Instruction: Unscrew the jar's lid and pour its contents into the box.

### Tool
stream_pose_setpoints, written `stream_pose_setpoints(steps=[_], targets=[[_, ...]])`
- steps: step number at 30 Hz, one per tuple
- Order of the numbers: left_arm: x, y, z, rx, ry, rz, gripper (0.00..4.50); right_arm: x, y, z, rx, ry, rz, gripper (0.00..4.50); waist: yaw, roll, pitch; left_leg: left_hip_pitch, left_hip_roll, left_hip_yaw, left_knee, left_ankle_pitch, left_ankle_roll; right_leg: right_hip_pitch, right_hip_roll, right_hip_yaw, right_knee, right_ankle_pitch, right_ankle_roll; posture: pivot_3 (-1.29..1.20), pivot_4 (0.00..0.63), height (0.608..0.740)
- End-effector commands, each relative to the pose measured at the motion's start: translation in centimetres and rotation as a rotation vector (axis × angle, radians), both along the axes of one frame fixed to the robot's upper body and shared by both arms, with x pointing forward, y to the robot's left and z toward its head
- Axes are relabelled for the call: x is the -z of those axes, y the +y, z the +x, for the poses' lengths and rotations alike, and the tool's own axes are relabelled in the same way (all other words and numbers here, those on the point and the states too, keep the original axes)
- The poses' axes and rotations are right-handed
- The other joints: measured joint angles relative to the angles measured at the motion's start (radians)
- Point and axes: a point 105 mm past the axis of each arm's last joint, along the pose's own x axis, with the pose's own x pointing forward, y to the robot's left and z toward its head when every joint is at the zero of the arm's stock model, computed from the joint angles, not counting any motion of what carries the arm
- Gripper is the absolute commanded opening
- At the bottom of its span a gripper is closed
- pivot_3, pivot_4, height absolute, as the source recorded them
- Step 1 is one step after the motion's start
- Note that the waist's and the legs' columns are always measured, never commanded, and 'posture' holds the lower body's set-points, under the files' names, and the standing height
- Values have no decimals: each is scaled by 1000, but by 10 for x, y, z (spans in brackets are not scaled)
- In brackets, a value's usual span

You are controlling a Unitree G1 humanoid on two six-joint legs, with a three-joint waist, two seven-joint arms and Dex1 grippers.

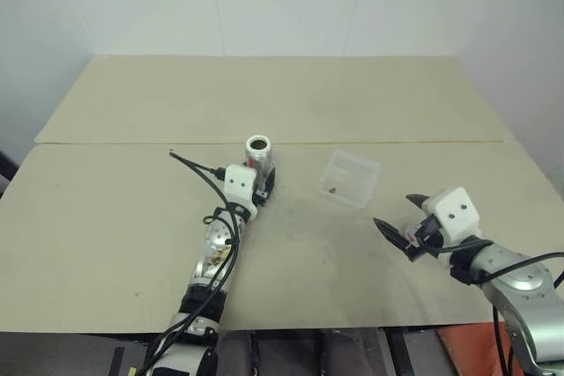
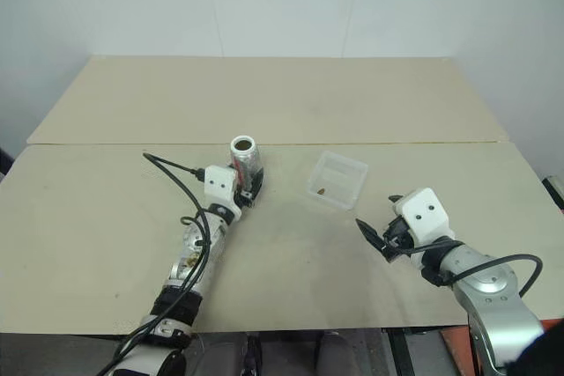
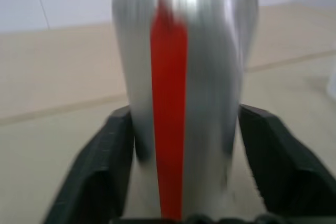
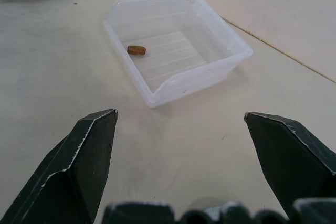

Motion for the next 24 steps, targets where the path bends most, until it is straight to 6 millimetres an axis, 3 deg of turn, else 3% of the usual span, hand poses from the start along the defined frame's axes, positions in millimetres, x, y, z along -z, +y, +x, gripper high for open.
stream_pose_setpoints(steps=[1,6,15,19,24], targets=[[-18,-2,-2,20,-75,-14,4474,-10,4,2,-30,-53,-4,4500,2,0,0,0,0,0,0,0,0,0,0,0,0,0,0,0,150,740],[-23,4,-12,24,-78,-39,4474,-10,6,6,-49,-55,-7,4500,-1,0,0,0,0,0,0,0,0,0,0,0,0,0,0,0,150,740],[-37,34,-78,110,-59,14,4474,-10,8,8,-73,-57,-12,4500,-5,2,-1,1,2,0,-2,0,0,0,0,2,0,0,0,0,150,740],[-48,62,-105,263,-70,126,4474,-18,3,-7,-196,-51,-48,4500,-1,3,-2,2,2,0,-2,-1,1,0,0,1,1,0,-1,0,150,740],[-56,78,-130,482,-35,289,4474,-26,-16,-30,-379,-12,-134,4500,-1,4,-2,3,2,1,-2,-2,3,2,0,1,-2,0,-1,0,150,740]])
